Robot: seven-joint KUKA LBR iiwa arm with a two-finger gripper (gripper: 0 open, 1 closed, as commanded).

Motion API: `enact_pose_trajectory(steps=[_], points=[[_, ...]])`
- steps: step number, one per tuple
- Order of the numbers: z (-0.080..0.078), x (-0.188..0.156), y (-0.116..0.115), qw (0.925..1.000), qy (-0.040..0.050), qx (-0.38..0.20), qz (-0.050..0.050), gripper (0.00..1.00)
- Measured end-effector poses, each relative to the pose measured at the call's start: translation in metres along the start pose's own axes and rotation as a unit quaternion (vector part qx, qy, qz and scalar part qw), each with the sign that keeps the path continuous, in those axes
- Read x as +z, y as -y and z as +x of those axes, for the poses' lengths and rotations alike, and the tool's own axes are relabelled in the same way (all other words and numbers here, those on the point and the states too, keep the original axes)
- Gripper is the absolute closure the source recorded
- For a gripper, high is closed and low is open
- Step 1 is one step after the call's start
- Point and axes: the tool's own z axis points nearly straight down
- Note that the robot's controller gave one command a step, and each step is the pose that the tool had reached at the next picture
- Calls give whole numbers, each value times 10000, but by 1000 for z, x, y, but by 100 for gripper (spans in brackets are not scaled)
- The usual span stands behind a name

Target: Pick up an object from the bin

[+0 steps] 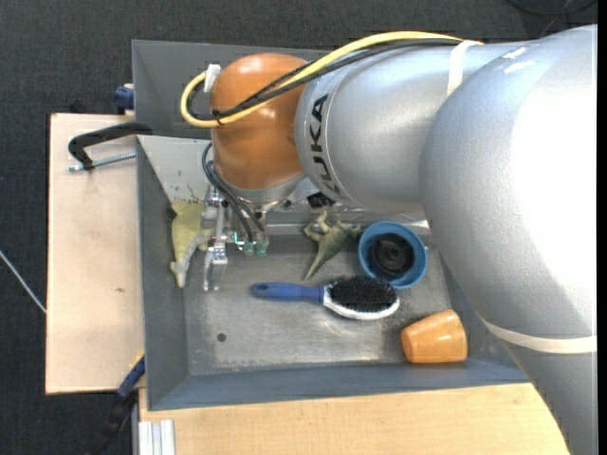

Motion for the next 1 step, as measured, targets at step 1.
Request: enact_pose_trajectory(steps=[1], points=[[9,59,70,9990,-31,-446,25,0]])
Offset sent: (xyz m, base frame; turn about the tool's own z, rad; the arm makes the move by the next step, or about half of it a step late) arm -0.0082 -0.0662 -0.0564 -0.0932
